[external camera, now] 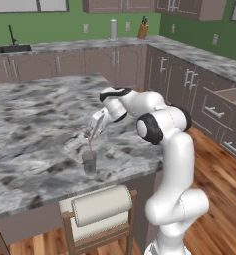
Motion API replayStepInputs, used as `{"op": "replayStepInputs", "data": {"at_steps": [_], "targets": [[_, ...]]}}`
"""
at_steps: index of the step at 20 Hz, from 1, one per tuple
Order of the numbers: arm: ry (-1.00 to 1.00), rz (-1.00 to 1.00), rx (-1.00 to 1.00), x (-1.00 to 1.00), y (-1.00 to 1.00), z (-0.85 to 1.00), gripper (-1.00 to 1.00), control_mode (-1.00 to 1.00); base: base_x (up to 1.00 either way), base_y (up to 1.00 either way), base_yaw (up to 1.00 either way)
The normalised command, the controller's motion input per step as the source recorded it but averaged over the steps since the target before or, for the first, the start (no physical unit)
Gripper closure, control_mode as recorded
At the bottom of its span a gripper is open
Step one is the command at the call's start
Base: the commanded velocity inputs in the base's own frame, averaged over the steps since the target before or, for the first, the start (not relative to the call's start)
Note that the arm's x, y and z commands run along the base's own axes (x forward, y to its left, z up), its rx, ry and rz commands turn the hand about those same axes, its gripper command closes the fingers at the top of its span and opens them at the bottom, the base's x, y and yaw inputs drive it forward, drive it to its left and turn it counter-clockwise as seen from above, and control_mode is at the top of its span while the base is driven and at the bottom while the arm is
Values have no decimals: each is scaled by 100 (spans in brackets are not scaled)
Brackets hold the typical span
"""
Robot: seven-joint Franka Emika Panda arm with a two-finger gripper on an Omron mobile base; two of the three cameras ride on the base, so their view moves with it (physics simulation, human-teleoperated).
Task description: Take a straw from the drawer in front and place it inside the glass cup on the dining counter.
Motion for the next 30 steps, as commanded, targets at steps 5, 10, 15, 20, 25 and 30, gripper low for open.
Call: {"op": "replayStepInputs", "data": {"at_steps": [5, 10, 15, 20, 25, 30], "targets": [[0, 0, 0, 0, -3, -24, 100, -100, 0, 0, 0], [0, 0, 0, 0, 0, -29, 100, -100, 0, 0, 0], [-1, 0, 0, 0, 0, -9, -100, -100, 0, 0, 0], [-10, 0, 0, 0, 0, 0, -100, -100, 0, 0, 0], [-13, 0, 0, 0, 0, 1, -100, -100, 0, 0, 0], [-18, 0, 0, 0, 0, 0, -100, -100, 0, 0, 0]]}}
